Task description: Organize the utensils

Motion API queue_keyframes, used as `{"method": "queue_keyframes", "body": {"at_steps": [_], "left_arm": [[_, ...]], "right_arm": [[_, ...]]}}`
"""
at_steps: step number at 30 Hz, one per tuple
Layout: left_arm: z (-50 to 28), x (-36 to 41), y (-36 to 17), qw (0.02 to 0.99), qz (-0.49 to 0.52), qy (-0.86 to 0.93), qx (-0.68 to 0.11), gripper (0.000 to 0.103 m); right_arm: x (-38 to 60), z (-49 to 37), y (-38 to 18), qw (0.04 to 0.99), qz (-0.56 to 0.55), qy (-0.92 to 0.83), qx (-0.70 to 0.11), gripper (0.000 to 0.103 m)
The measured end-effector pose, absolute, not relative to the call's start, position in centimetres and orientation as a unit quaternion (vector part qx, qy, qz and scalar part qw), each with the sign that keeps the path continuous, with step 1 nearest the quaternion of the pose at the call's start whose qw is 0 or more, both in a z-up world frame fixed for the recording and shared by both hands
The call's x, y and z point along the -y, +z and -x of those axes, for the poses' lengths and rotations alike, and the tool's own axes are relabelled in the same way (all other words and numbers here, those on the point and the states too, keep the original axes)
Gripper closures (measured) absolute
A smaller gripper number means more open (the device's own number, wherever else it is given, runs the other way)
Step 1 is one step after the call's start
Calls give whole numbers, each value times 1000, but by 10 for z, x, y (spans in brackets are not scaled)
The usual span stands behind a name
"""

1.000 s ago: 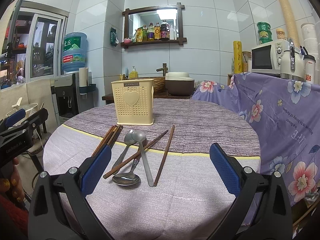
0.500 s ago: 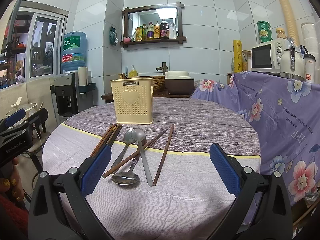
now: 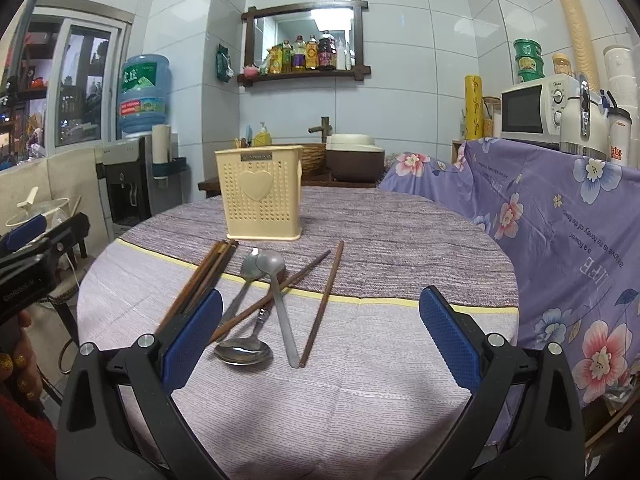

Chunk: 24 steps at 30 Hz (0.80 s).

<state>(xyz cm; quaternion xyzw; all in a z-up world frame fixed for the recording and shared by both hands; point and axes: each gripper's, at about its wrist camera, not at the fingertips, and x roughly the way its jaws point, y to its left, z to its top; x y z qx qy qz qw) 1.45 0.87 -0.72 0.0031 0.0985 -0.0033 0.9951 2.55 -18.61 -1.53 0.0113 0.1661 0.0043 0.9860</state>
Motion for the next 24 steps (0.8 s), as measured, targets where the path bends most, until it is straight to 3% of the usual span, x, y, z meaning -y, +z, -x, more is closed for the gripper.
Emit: {"method": "queue_keyframes", "body": {"at_steps": [11,12,14,17,20,24], "left_arm": [[-104,-26,-18,957,-5,-49,-287,6],[-115,-26,-20,950,-6,-54,-308,8],[-140,-26,-25,931,-1,-71,-359,23],[-163,-23,-31,916,16,-90,-390,37],[-176,-15,-35,906,13,-96,-412,44],[-184,1,-42,898,-11,-95,-428,47]], "right_arm": [[222,-119,-17,953,-36,37,-299,6],[224,-128,-18,949,-37,42,-309,7],[225,-147,-18,942,-32,44,-332,10],[223,-173,-20,933,-30,49,-354,16],[221,-191,-23,926,-40,57,-371,16],[214,-198,-24,928,-29,53,-368,16]]}}
